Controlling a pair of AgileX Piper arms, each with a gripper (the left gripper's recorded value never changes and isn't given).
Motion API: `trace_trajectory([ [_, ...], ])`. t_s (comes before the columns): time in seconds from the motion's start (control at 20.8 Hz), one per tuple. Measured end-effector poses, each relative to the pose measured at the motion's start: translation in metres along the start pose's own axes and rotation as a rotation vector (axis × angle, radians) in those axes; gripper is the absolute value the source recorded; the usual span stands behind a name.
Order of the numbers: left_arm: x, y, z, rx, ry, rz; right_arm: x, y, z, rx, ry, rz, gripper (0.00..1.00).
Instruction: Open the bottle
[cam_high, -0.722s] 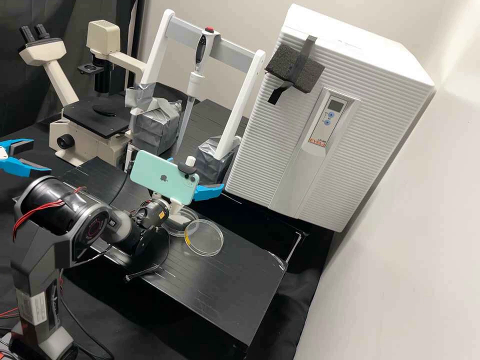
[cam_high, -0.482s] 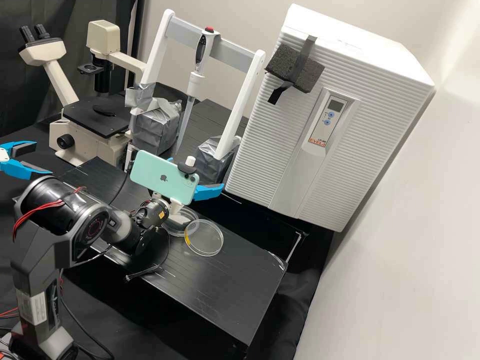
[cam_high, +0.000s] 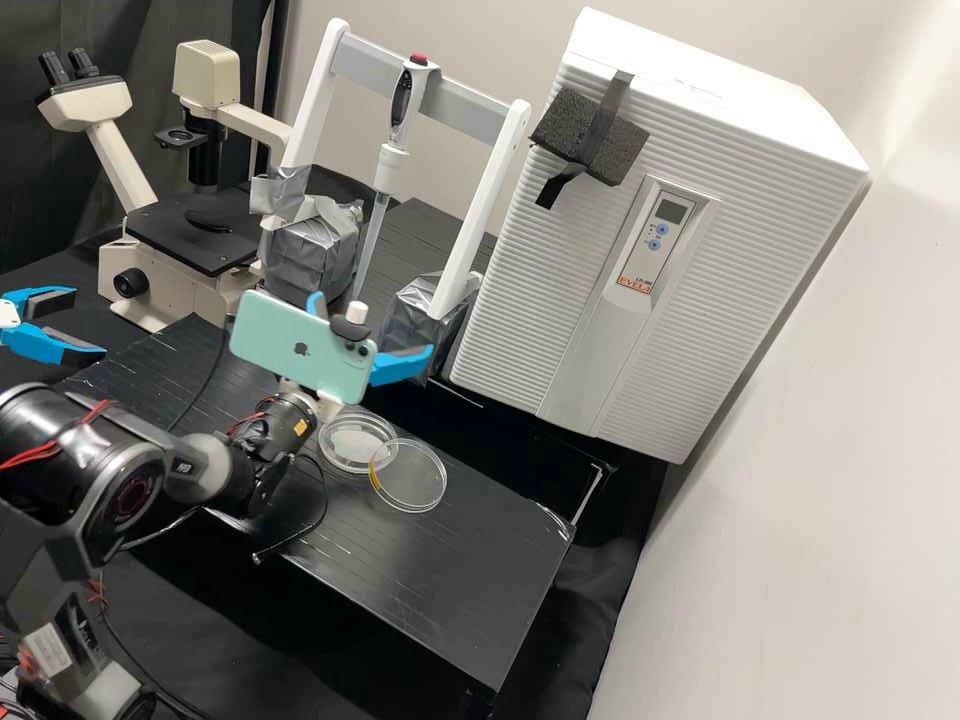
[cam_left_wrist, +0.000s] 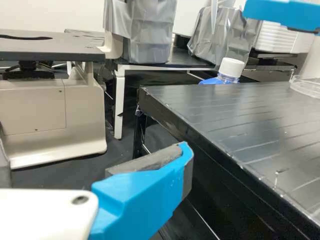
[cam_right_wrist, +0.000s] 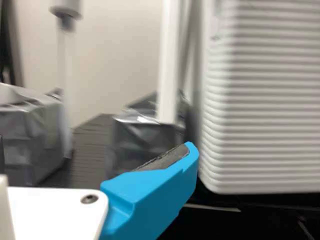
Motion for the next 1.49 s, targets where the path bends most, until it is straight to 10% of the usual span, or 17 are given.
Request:
trace_trajectory([
  [0.63,0.0001,0.0,0.0,0.001,-0.002,-0.001,-0.002,-0.044,-0.009,0.024,0.044,-0.167,1.0],
  [1.49,-0.0017,-0.001,-0.001,-0.004,0.007,-0.003,0.008,-0.057,-0.005,0.016,0.021,-0.208,1.0],
])
